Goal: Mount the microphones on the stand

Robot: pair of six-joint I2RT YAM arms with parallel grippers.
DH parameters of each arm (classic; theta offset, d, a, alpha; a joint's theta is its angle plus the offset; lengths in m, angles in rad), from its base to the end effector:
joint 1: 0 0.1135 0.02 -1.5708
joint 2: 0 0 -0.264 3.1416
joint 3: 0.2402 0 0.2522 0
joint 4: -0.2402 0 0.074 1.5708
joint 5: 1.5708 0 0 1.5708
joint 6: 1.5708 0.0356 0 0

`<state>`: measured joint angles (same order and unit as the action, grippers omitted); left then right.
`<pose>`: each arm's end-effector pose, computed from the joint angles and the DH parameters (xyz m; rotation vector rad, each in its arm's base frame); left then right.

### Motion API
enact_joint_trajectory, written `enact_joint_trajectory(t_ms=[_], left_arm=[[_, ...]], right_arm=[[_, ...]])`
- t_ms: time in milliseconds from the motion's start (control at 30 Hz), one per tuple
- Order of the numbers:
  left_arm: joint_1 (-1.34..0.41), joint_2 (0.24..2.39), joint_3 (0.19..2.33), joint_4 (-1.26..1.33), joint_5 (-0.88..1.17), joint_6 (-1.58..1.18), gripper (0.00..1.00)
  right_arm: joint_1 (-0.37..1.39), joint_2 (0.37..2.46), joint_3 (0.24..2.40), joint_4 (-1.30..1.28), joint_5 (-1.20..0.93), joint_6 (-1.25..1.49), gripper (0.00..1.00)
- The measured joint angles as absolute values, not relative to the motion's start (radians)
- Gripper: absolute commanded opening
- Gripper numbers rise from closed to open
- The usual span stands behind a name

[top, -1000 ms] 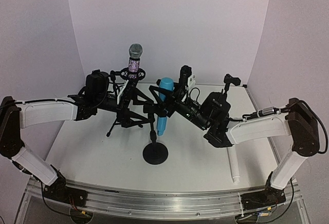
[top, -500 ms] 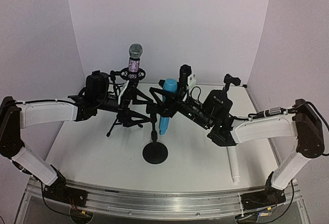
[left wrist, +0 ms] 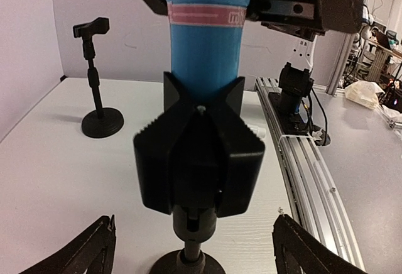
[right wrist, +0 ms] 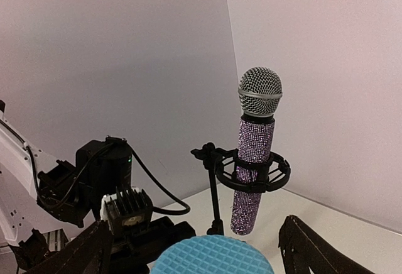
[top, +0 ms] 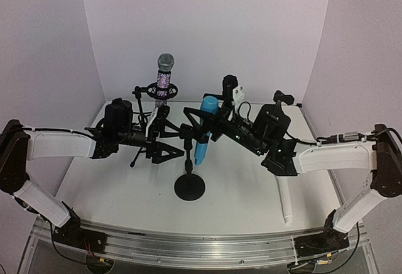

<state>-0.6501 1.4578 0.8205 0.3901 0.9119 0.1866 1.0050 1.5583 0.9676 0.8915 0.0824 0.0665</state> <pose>0.2343 -0.2135 0.2548 1.3185 1.3242 -1.1455 0.1945 0.3007 0.3233 -0.5303 1.2090 0.8665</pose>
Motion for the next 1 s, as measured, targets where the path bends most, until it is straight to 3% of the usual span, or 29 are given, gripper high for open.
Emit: enact_joint_trajectory(t_ms=[133,633,833,1000], left_arm=[[-0.684,1.458,0.779,0.432,0.835,0.147,0.69],[-0.728,1.510,0.765,0.524,0.735,0.096,0.54],[-0.728,1.538,0.751,0.575,0.724,0.073,0.29],[-0.730,1.560,0.750,0.617,0.724,0.072,0.20]], right_arm=[[1.005,1.504,0.955,0.832,0.123,0.050,0.91],[1.005,1.199,0.879,0.575,0.237,0.020,0.94],[1.005,1.158,0.858,0.519,0.261,-0.005,0.95],[1.005,1.132,0.842,0.493,0.278,-0.027,0.96]])
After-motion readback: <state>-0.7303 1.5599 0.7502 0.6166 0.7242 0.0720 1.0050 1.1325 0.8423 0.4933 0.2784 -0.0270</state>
